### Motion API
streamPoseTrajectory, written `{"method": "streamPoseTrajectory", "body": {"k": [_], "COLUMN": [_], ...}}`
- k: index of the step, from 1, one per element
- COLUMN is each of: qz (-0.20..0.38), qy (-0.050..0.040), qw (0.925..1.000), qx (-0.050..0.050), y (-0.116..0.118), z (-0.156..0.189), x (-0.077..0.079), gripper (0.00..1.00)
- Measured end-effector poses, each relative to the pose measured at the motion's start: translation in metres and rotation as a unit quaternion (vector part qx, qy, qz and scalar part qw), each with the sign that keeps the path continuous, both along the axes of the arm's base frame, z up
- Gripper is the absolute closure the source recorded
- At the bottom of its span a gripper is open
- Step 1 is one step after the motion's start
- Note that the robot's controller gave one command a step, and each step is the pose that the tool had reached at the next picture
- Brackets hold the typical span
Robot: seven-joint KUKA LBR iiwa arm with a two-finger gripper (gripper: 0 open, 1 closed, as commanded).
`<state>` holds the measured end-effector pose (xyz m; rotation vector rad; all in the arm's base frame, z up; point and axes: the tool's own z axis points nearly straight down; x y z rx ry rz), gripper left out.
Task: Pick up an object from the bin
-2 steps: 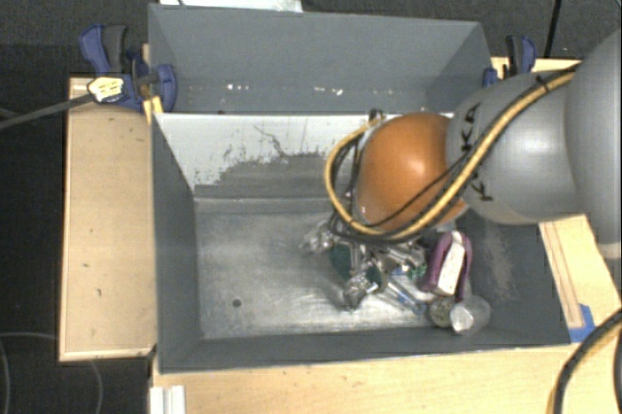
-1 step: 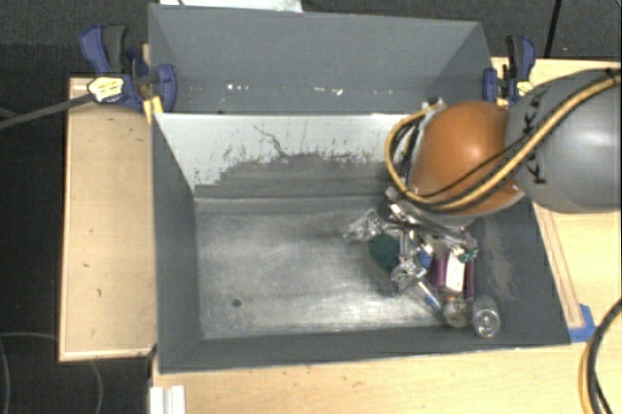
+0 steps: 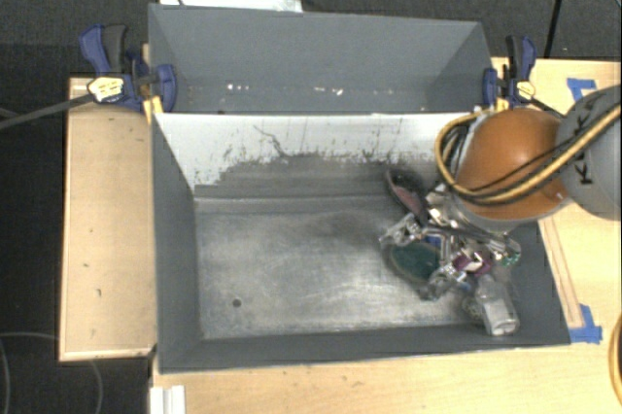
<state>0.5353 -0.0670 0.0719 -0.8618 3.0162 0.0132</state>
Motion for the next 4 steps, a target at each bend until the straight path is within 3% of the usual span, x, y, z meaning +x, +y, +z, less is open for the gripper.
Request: {"method": "streamPoseTrajectory", "body": {"k": [1, 2, 3, 4], "qz": [0.000, -0.127, -0.129, 0.167], "qy": [-0.0025, -0.0018, -0.0002, -0.0020], "qw": [1.0000, 0.9920, 0.9917, 0.9860], "qx": [-0.001, -0.003, -0.004, -0.003], "y": [0.002, 0.051, 0.049, 0.024], "z": [0.001, 0.061, 0.060, 0.002], "x": [0.002, 0.015, 0.014, 0.014], "gripper": [1.00, 1.00, 0.00, 0.00]}}
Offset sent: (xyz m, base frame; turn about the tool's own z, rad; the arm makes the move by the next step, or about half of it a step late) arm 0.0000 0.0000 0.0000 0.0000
